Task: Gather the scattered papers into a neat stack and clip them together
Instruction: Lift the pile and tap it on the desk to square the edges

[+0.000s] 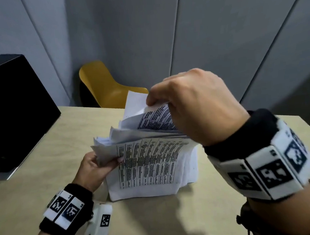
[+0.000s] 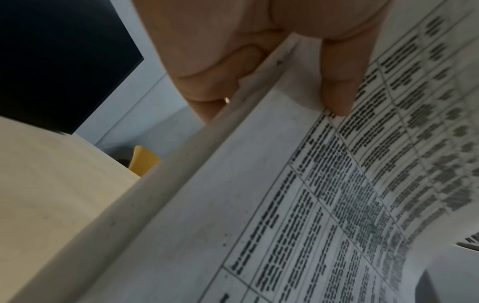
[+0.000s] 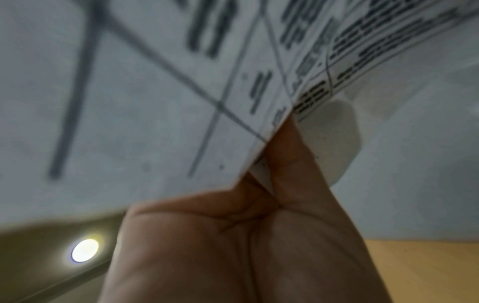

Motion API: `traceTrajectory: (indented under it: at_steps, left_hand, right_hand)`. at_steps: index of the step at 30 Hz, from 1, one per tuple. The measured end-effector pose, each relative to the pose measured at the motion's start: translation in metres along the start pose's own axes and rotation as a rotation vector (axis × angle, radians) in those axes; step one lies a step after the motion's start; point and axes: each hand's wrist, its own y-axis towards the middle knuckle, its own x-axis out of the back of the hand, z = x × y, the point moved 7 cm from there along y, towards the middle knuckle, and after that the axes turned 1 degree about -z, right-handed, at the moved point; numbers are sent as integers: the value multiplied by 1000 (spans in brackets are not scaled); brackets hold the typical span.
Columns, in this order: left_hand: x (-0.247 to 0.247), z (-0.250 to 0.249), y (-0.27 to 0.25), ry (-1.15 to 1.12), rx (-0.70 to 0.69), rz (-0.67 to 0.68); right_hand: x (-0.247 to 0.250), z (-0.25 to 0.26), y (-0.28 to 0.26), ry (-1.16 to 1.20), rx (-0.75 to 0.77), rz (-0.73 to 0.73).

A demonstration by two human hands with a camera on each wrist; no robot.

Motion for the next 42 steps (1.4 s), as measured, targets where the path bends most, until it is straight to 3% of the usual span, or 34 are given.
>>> traceTrajectory:
  at_steps: [5,7,8,12,14,15,19,22,25,29,34,38,42]
  left_hand:
    - [-3,1,3,120,-51,52]
    - [-1,2,4,93,-25,4]
    - [0,2,3,68,-13,-33]
    - [4,-1,0,89,-1,-140]
    - [5,-6,-7,141,11,-184]
    - [5,-10,-9,167,15,-202]
    - [4,-12,-13,179,31,-233]
    - [0,-12,-15,205,58,-229]
    - [9,-3,-14,220,84,-239]
    - [21,9,-11,225,104,-282]
    - [22,11,-3,239,122,-338]
    - [19,10,2,204,145,-385]
    - [20,10,5,249,172,-368]
  right_hand:
    - [-37,24,-4,30,109,205]
    - [-49,30,-6,75,107,232]
    - [-49,30,-9,113,96,183]
    - [-22,-15,-34,256,-2,-296]
    - [-27,-61,-64,468,-193,-434]
    - [-54,-94,-84,620,-374,-428]
    - [-200,-158,-155,1296,-1136,-138]
    - [-257,-157,-172,1575,-1356,-51]
    - [-288,-167,-176,1570,-1346,32]
    - [-323,-196,-172,1514,-1318,37]
    - [-305,-168,-137,1506,-1204,180]
    - [-323,-157,-151,1578,-1196,255]
    - [-324,-152,-158,1458,-1109,307]
